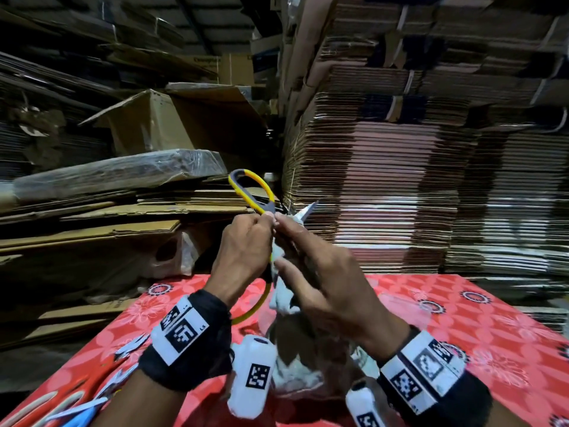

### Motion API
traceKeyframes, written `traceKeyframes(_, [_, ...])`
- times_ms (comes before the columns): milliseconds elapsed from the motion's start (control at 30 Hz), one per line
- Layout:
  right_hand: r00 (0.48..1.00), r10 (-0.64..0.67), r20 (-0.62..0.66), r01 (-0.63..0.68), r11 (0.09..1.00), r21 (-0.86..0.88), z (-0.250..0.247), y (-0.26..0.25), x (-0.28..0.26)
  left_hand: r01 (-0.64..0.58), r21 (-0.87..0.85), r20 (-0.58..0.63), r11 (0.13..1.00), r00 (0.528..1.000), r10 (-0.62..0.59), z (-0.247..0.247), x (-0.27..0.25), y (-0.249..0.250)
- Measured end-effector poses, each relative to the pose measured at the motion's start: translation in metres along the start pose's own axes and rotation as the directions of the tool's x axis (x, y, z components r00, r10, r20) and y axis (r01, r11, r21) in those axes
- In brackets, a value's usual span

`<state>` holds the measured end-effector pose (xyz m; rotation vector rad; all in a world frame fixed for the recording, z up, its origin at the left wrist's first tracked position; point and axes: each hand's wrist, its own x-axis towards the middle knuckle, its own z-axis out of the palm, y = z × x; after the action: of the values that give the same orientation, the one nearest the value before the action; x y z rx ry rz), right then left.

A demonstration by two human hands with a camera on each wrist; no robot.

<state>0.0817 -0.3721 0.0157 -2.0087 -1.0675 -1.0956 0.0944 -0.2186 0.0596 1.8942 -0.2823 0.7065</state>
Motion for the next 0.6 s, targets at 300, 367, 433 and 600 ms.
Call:
traceKeyframes(300, [0.986,-0.006,0.165,0.057,0.949,-0.31,-0.006,0.033,0.0,-0.04,0.154,-0.023,0.987,0.999,0.044,-0.004,-0.002,0.0])
traceKeyframes(367, [0.992,-0.011,0.128,0.054,0.939,-0.339,-0.003,0.032,-0.001,-0.065,0.165,-0.04,0.984,0.997,0.072,-0.002,-0.002,0.0])
traceKeyframes(433, [0.99,-0.058,0.129,0.1,0.932,-0.348,0.007,0.026,-0.002,-0.067,0.156,-0.056,0.985,0.995,0.077,-0.002,0.0,0.0])
traceKeyframes(600, [0.97,-0.118,0.21,0.189,0.914,-0.358,0.007,0.035,-0.001,-0.047,0.153,-0.046,0.987,0.997,0.054,-0.004,0.0,-0.004])
